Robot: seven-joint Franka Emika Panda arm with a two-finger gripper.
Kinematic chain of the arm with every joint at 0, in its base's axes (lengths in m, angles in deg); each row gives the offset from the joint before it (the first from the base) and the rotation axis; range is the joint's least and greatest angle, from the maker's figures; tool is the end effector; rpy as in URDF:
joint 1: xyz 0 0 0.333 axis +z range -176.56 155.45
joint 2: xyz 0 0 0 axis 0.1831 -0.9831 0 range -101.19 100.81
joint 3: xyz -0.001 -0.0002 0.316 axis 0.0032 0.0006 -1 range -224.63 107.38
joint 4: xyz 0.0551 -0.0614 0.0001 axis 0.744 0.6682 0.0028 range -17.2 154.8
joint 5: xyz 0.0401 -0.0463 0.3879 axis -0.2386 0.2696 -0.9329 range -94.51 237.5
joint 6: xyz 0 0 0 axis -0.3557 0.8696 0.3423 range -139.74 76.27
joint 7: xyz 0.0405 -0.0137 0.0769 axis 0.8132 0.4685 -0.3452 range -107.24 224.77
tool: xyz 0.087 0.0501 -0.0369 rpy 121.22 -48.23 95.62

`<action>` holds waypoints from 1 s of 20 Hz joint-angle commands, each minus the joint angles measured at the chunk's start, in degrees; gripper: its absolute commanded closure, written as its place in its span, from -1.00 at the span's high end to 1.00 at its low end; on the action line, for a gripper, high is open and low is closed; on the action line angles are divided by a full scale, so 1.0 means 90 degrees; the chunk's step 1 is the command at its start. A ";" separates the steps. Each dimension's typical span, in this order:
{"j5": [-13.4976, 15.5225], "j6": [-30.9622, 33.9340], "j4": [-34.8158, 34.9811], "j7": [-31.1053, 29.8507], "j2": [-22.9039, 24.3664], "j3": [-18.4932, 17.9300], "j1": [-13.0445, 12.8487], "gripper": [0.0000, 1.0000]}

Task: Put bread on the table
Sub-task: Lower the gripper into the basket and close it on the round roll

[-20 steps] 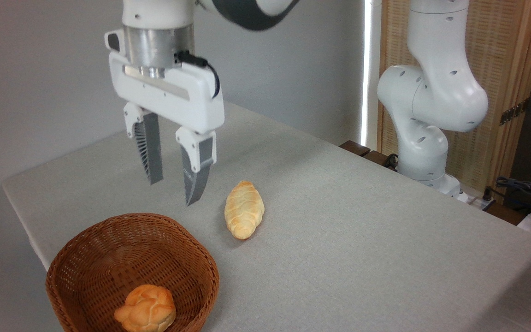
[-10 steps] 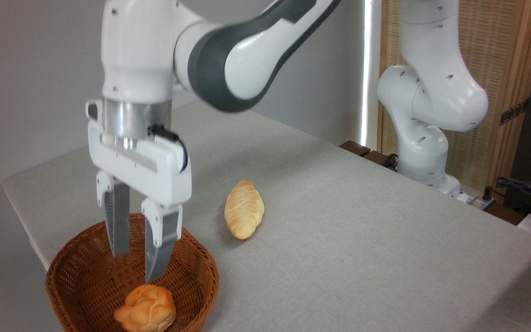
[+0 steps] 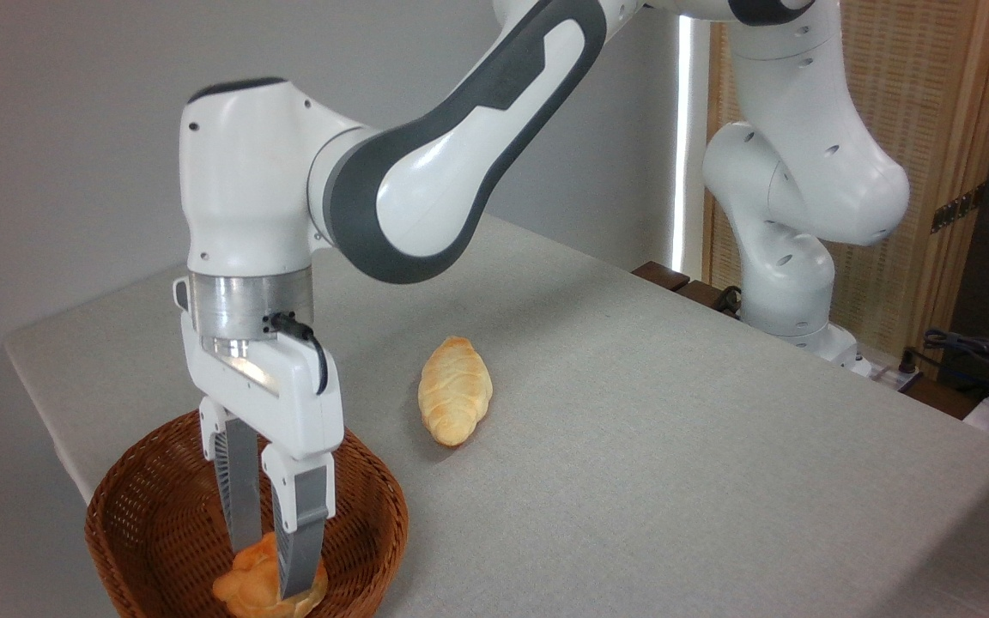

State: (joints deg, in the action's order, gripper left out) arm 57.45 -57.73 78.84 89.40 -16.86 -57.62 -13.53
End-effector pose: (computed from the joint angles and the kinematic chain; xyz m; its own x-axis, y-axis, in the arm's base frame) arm 0.6632 -0.0408 0.4356 0.7169 -0.6871 0.1183 -0.6286 -0.7104 -0.3164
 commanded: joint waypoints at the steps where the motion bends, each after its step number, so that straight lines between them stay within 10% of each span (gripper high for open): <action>1: -0.0158 -0.0368 0.0046 0.0044 -0.0158 -0.0004 -0.0002 1.00; 7: -0.0099 -0.0398 0.0056 0.0053 -0.0325 0.0006 -0.0080 0.98; 10: -0.0129 -0.0398 0.0056 0.0063 -0.0325 0.0006 -0.0080 0.26; 17: -0.0158 -0.0378 0.0046 0.0307 -0.0286 0.0006 -0.0080 -0.31; 19: -0.0148 -0.0340 -0.0003 0.0278 -0.0228 0.0015 -0.0080 -1.00; 20: -0.0148 -0.0320 -0.0003 0.0259 -0.0198 0.0015 -0.0080 -1.00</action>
State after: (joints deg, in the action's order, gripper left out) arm 57.04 -60.15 78.74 91.35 -20.02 -57.41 -14.32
